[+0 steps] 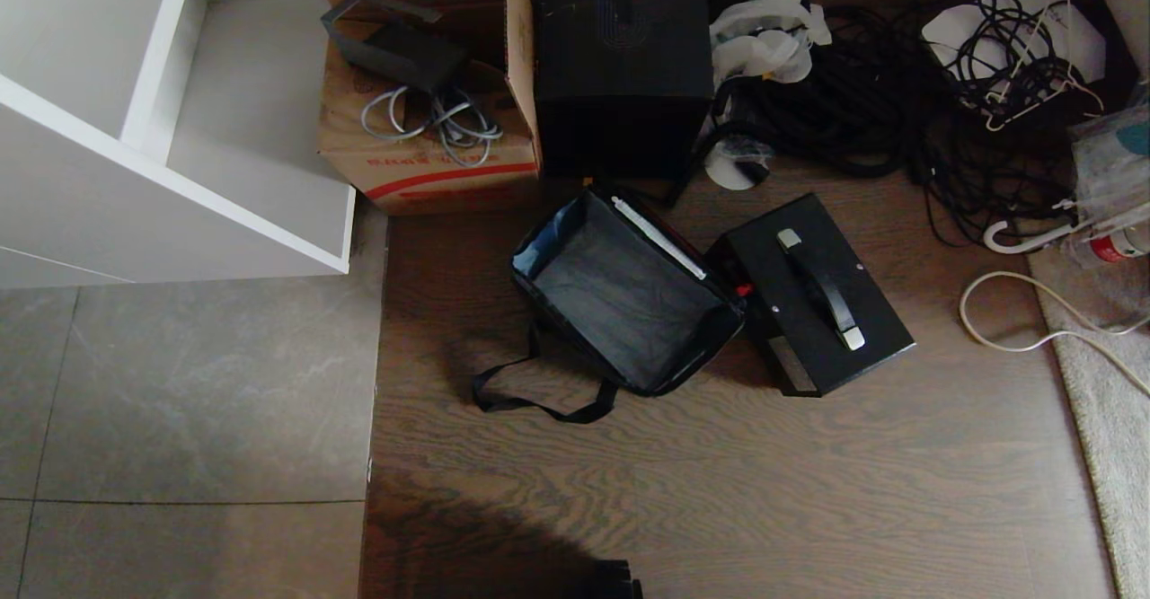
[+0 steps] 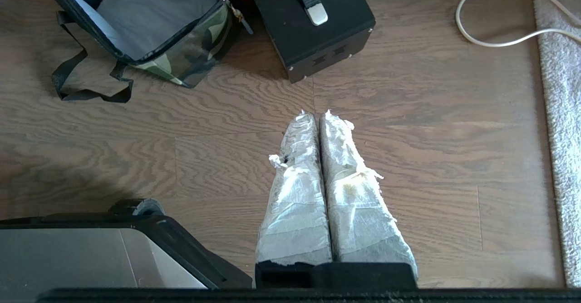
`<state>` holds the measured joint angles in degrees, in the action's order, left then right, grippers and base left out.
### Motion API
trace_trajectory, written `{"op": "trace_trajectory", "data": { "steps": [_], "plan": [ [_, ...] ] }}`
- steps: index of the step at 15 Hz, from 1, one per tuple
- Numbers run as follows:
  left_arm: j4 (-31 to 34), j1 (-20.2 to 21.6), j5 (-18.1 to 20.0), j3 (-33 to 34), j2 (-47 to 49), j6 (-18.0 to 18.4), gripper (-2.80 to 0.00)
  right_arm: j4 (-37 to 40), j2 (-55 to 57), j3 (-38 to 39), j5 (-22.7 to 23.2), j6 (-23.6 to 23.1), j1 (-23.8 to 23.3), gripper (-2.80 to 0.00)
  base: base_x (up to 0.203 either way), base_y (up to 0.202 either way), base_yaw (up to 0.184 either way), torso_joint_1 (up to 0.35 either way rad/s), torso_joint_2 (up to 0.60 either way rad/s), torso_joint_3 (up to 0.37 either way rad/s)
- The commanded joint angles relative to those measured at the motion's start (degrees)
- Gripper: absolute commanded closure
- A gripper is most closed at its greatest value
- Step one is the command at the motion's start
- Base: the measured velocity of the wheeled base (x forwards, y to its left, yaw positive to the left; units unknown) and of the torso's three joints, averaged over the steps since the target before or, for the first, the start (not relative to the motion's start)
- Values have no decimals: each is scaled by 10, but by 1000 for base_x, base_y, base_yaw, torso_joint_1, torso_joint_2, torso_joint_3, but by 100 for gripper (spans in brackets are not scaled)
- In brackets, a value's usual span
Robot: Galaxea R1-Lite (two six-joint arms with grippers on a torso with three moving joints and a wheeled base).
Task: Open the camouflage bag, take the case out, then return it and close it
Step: Grip the handle again
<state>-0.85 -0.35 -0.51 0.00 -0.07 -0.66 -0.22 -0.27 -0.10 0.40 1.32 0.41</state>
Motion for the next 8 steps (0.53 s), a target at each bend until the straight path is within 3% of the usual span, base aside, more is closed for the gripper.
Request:
{"op": "trace_trajectory", "data": {
  "steps": [1, 8],
  "plan": [
    [0, 0, 0, 4, 1, 0, 0, 0, 3, 0, 0, 0, 0, 0, 0, 0, 0, 0, 0, 0],
    [0, 0, 0, 4, 1, 0, 0, 0, 3, 0, 0, 0, 0, 0, 0, 0, 0, 0, 0, 0]
  ]
}}
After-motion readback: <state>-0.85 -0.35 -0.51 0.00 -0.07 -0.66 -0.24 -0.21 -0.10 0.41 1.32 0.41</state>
